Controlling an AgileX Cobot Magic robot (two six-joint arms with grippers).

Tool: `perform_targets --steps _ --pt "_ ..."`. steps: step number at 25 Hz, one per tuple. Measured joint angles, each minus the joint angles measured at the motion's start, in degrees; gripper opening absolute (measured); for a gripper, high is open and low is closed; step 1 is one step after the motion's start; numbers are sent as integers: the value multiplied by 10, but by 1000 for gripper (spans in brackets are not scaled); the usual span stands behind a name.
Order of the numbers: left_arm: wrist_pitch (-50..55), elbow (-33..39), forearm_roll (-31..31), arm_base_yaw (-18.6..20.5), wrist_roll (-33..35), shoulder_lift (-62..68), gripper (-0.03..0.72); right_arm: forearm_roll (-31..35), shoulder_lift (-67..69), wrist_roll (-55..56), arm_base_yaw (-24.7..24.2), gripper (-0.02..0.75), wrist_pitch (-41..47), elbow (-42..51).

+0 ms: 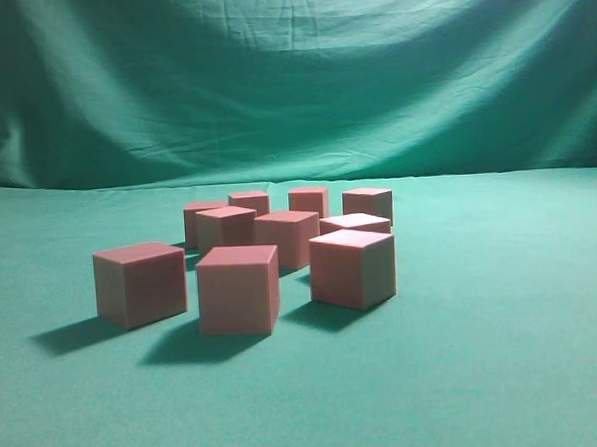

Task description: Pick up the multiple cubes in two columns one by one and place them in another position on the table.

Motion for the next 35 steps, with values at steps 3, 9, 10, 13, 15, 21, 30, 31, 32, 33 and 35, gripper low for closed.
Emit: perform_targets --steps 3,9,10,13,15,21,30,31,32,33,35 --pt "0 0 0 0 0 0 0 24 -51 0 -57 0 -53 90" --pt "0 0 0 0 0 0 0 72 -169 0 -210 0 -226 289" --pt "0 0 0 0 0 0 0 74 -189 0 -235 0 -258 327" --pt "0 0 0 0 0 0 0 75 -257 0 -302 0 -348 436" --pt "0 0 0 0 0 0 0 72 -302 0 -340 0 -406 511" --pt "0 0 0 0 0 0 0 71 -419 0 -412 0 -556 702" --pt "0 0 0 0 0 0 0 71 -532 0 -486 0 -638 866" --pt "0 0 0 0 0 0 0 71 -533 0 -493 0 -629 866" --pt "0 0 0 0 0 0 0 71 -534 0 -502 0 -619 866" --pt "0 0 0 0 0 0 0 71 -536 0 -510 0 -606 866" --pt "0 0 0 0 0 0 0 71 -535 0 -524 0 -574 866"
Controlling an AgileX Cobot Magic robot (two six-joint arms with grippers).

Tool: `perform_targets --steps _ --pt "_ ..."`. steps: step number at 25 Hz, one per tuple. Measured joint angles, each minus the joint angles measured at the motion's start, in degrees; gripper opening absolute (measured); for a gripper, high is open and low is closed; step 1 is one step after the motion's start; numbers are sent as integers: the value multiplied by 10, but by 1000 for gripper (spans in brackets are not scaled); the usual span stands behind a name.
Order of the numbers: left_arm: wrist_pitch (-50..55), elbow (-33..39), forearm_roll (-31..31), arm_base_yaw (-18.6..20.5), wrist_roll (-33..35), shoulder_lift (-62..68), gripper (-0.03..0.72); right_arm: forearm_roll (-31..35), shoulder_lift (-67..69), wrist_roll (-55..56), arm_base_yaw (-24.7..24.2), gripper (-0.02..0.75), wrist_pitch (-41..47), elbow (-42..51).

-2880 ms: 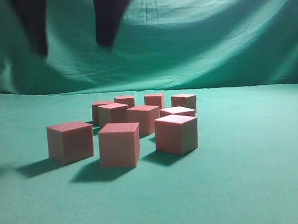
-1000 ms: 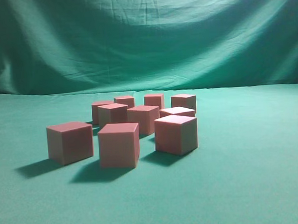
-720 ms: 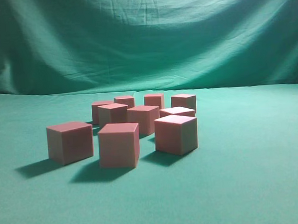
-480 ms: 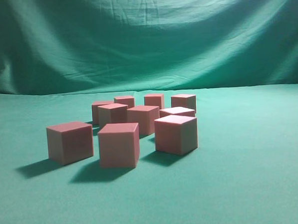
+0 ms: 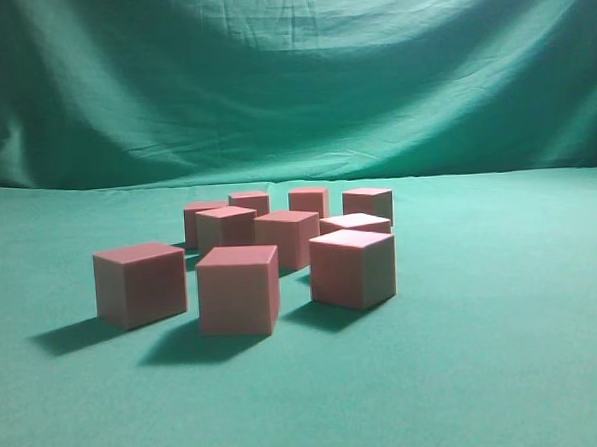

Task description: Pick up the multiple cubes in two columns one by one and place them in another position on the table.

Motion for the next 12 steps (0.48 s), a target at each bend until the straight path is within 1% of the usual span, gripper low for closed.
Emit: perform_targets --steps 5,12 --pt "0 0 0 0 0 0 0 0 0 0 -7 0 54 0" --pt "0 0 0 0 0 0 0 0 0 0 -7 0 70 0"
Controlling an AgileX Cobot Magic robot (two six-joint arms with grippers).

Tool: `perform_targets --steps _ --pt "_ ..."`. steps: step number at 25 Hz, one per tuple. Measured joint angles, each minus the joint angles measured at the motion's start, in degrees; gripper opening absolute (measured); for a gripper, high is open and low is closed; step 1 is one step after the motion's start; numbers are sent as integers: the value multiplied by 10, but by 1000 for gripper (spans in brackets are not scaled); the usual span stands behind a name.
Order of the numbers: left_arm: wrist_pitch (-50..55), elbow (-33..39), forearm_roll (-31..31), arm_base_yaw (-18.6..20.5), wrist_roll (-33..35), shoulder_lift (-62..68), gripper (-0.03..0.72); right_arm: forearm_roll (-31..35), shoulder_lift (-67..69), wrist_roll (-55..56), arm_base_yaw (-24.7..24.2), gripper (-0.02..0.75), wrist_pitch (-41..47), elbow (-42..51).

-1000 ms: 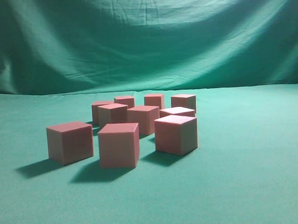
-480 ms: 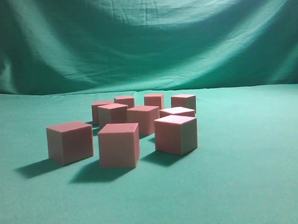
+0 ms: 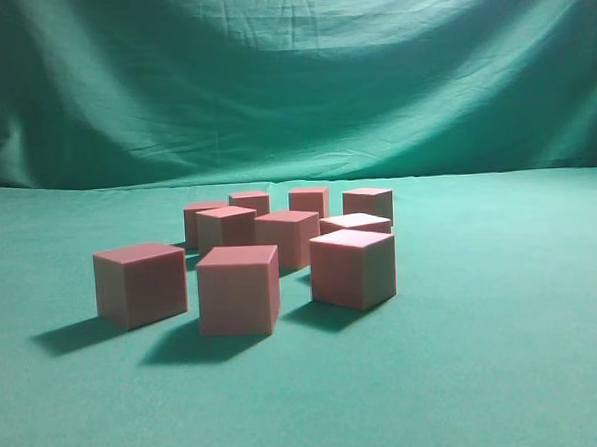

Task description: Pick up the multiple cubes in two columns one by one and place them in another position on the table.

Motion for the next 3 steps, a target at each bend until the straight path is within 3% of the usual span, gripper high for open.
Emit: perform_targets --steps 3 --pt "0 0 0 0 0 0 0 0 0 0 0 0 0 0"
